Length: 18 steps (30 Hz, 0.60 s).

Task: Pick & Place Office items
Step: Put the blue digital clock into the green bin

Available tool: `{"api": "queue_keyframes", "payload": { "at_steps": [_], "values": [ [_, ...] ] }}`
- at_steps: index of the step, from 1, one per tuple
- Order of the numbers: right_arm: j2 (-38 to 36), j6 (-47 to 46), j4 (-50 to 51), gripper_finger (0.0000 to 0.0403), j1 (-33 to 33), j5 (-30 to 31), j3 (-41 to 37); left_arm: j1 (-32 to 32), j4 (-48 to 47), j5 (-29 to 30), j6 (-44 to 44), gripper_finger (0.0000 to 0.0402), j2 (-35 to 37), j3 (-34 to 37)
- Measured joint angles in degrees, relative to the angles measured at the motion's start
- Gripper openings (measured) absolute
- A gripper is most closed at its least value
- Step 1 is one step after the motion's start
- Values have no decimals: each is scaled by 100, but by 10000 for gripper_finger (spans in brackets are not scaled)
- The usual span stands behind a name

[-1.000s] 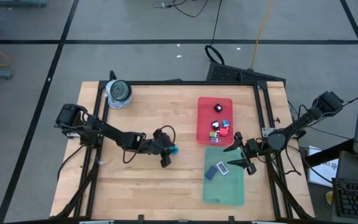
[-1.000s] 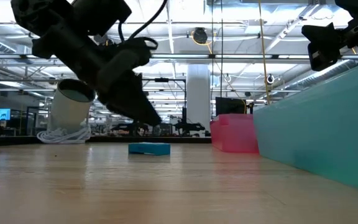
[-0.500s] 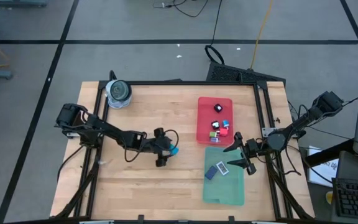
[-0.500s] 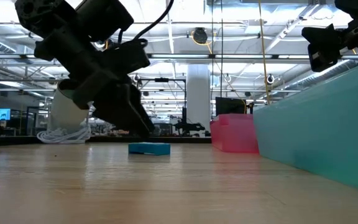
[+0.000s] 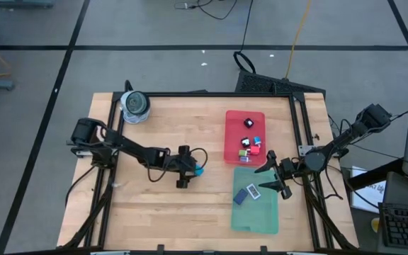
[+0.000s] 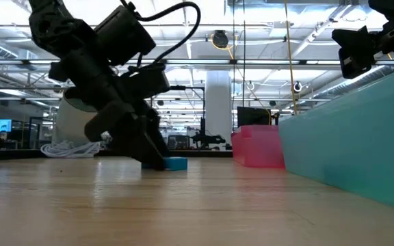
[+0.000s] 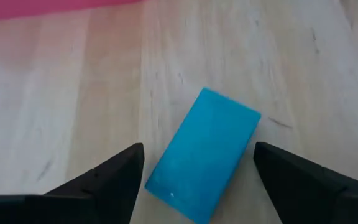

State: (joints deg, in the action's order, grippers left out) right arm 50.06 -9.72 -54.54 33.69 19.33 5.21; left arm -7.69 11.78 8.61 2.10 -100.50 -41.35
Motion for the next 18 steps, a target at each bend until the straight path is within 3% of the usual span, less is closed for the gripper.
{"api": "queue_keyframes", "payload": {
  "at_steps": [5,10,18],
  "values": [
    [0,-4,-28,242,-1,-2,2,33,470,-269,-226,299,-435,-17],
    [0,-4,-36,242,-1,-2,2,28,530,-236,-1110,286,-584,-18],
    [0,-7,-25,242,0,-9,2,5,435,446,-2204,254,-596,-22]
  ]
}}
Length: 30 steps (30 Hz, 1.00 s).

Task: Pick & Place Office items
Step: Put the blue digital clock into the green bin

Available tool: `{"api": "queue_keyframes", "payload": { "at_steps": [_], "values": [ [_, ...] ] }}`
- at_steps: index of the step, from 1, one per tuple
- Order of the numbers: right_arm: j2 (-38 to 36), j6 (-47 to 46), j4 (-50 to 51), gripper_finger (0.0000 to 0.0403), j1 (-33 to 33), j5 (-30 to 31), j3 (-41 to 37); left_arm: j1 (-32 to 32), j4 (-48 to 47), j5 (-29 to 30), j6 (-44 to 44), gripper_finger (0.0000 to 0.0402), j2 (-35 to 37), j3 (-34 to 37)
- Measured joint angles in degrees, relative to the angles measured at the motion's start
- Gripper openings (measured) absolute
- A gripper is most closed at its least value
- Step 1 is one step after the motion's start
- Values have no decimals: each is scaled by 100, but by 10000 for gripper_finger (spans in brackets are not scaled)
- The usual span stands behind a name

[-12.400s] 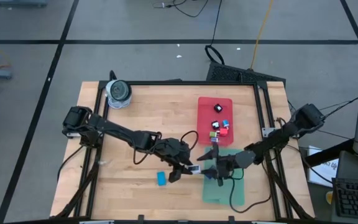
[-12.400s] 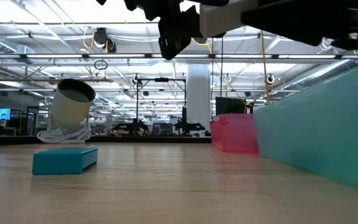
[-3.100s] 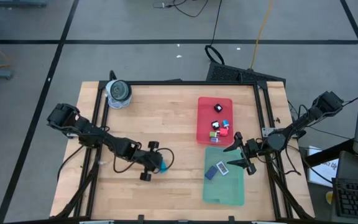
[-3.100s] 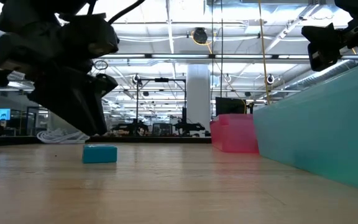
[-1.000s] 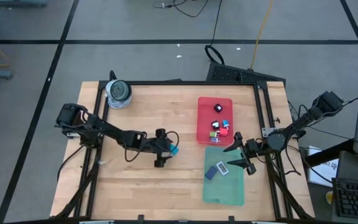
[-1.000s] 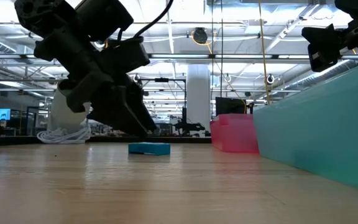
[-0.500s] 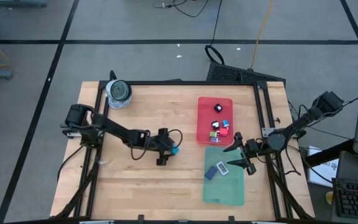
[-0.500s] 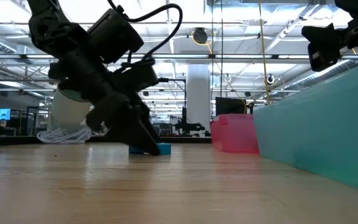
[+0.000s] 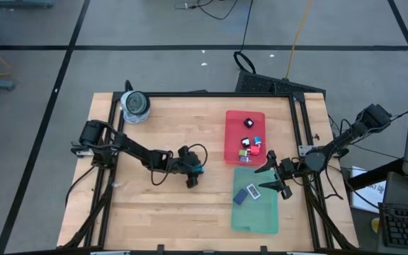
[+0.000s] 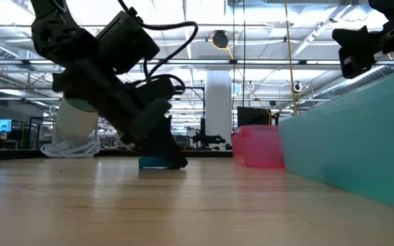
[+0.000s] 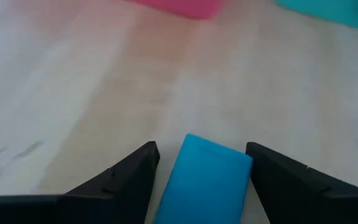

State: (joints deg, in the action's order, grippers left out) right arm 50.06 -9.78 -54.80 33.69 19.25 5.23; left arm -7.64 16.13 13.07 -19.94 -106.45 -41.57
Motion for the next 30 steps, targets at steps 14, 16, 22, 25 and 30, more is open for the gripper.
{"api": "queue_keyframes", "payload": {
  "at_steps": [14,16,22,25,30],
  "values": [
    [0,0,-3,242,0,-2,0,35,71,394,-45,203,84,33],
    [0,0,1,242,-2,-2,0,23,-39,341,-23,198,211,35],
    [-2,0,25,242,-1,-2,0,-15,-954,192,-409,184,734,40],
    [-1,0,41,242,-1,0,0,-73,-1383,157,-598,179,876,38],
    [-2,0,50,242,-2,2,0,-216,-1657,47,-549,178,969,33]
  ]
}}
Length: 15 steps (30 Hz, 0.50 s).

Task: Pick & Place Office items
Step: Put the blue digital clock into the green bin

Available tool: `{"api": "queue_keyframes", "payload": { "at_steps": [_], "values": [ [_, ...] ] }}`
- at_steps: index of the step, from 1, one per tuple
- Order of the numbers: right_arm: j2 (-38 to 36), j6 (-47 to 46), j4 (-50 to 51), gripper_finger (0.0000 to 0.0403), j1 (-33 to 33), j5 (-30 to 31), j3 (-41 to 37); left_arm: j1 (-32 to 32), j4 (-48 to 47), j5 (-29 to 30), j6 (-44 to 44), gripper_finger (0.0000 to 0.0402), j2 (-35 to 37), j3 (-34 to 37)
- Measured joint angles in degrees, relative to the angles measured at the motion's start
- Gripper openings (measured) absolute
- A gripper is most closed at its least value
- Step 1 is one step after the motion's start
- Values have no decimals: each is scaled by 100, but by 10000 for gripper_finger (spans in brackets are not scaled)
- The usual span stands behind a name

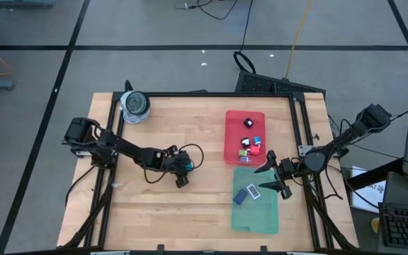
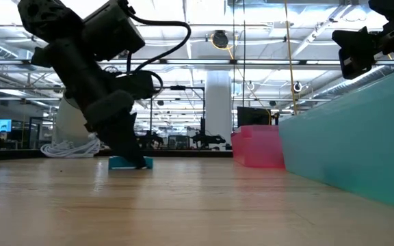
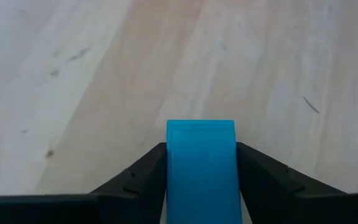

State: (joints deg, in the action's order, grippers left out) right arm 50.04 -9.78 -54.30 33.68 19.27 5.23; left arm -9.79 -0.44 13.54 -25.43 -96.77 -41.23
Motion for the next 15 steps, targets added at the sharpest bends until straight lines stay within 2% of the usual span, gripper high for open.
{"api": "queue_keyframes", "payload": {
  "at_steps": [6,15],
  "values": [
    [0,0,-6,242,0,0,0,-119,32,-48,-217,200,-3,0],
    [0,0,-25,242,1,2,0,-213,5,-161,37,235,-1,-11]
  ]
}}
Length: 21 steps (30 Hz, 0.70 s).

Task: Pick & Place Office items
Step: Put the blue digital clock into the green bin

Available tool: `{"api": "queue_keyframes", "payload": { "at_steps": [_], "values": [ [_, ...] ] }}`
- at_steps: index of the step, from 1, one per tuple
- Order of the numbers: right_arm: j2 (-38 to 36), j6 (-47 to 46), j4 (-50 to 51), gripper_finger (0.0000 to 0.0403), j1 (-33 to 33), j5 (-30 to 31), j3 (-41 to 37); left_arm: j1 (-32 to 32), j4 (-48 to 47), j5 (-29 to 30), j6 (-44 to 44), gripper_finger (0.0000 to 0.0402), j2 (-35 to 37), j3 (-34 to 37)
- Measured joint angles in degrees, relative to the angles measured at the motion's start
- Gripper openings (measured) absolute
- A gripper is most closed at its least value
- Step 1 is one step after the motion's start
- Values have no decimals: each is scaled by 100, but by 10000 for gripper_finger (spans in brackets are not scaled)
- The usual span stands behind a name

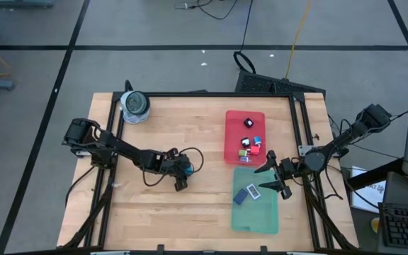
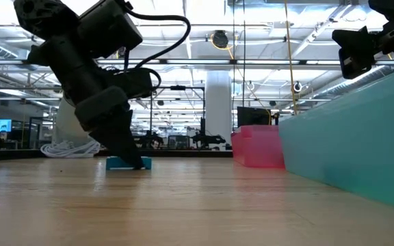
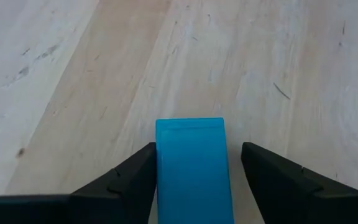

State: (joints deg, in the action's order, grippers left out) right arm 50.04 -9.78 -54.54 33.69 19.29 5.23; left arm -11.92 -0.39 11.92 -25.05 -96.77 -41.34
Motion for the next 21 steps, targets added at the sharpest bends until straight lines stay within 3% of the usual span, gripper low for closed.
{"api": "queue_keyframes", "payload": {
  "at_steps": [21],
  "values": [
    [0,2,22,242,-1,5,0,-193,-879,-189,-234,239,25,-28]
  ]
}}
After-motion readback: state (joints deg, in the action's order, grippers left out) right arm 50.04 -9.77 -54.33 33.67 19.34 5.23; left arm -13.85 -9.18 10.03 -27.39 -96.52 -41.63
